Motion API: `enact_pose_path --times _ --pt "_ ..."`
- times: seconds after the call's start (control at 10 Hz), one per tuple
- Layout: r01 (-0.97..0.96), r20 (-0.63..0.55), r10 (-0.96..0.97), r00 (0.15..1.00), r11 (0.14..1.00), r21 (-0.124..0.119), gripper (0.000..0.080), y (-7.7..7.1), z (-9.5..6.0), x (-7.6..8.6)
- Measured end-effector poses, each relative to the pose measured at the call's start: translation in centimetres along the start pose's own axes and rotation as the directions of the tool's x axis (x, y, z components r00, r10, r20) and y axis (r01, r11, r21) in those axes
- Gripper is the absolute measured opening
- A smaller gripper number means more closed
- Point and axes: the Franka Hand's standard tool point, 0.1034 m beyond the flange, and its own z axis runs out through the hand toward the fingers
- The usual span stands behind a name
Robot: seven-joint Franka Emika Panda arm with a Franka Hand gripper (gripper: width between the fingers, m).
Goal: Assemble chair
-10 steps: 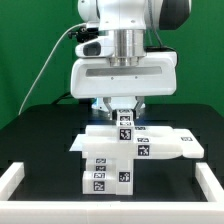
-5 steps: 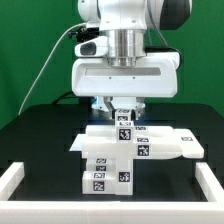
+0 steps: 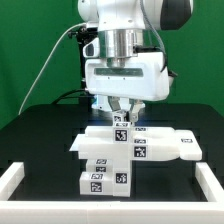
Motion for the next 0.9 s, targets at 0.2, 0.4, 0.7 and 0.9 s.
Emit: enact_pose_path --times 0.2,0.4,0.7,0.9 --pt "0.033 0.001 -0.033 0.999 0.999 -0.001 0.045 -0.1 0.0 -0.2" --pt "0.375 -0.003 -0.375 0.927 0.927 -0.014 0.0634 -0.6 -0.1 -0.7" --pt "0.751 0.053 -0.749 0.66 0.66 -0.016 0.0649 0.2 0.0 -0.9" --pt "0.848 0.065 -0.846 0.53 0.53 -0.006 0.0649 0.5 0.2 -0.5"
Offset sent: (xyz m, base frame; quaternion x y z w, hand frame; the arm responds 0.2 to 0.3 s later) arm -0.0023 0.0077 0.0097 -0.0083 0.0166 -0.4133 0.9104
